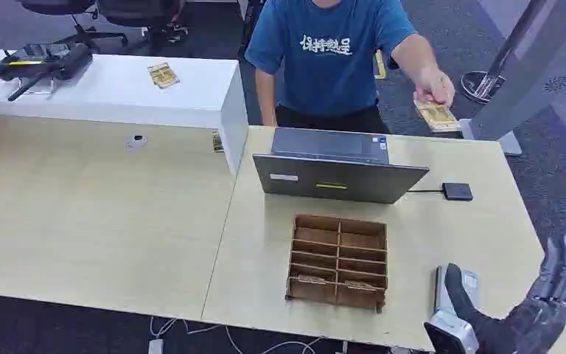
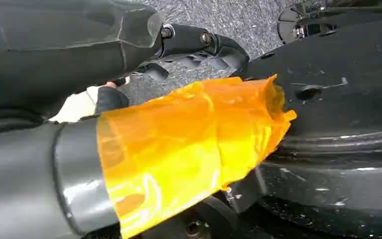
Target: Pass the card to the sensor for recognition and then transmit it.
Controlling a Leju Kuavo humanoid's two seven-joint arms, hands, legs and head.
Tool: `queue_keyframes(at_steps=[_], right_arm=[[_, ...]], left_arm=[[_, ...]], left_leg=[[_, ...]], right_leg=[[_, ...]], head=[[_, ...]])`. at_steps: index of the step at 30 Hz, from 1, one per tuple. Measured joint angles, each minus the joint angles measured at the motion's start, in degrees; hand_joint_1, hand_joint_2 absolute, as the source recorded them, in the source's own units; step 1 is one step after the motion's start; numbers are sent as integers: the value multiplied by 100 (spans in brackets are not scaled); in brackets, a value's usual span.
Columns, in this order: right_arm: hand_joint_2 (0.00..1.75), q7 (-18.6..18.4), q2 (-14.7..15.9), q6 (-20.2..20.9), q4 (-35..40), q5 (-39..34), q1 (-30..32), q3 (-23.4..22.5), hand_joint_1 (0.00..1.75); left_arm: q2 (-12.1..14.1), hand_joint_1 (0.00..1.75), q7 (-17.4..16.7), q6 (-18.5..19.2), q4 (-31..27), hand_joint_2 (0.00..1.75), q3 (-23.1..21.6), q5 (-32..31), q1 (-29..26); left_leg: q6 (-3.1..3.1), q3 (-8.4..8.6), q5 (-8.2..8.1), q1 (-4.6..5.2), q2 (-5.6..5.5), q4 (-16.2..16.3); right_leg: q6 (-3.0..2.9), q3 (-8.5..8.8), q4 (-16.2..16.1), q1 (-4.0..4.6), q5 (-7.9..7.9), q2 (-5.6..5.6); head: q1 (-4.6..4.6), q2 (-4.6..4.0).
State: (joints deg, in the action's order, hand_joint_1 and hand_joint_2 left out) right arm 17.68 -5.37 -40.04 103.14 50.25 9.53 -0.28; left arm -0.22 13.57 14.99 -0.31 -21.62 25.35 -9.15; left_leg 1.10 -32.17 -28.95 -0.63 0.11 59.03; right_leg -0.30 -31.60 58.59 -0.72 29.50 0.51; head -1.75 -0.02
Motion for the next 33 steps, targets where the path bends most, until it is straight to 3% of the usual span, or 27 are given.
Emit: queue_keyframes(at_steps=[8,15,26,33], right_arm=[[175,-883,663,2,-514,470,-1122,140,0],[175,-1650,1230,459,-1603,1017,-2710,730,0],[175,-2389,1447,822,-3401,2050,-4377,1547,0],[175,-2557,1447,822,-4031,2214,-4794,1740,0]], left_arm=[[157,0,-4,131,0,0,-105,-271,47],[343,0,-48,240,0,0,-133,-568,134],[524,0,-105,363,0,0,-133,-1003,232],[562,0,-107,363,0,0,-133,-1064,260]], left_leg=[[-3,1,11,1,1,2],[1,0,25,-2,7,2],[3,-3,28,-2,6,2],[1,-5,29,-1,5,3]], right_leg=[[0,2,0,-1,-12,-1],[-7,-3,4,0,-25,-2],[-10,-6,7,2,-27,-2],[-9,-7,6,1,-27,-1]], head=[[-2,0],[0,0],[2,0],[0,0]])
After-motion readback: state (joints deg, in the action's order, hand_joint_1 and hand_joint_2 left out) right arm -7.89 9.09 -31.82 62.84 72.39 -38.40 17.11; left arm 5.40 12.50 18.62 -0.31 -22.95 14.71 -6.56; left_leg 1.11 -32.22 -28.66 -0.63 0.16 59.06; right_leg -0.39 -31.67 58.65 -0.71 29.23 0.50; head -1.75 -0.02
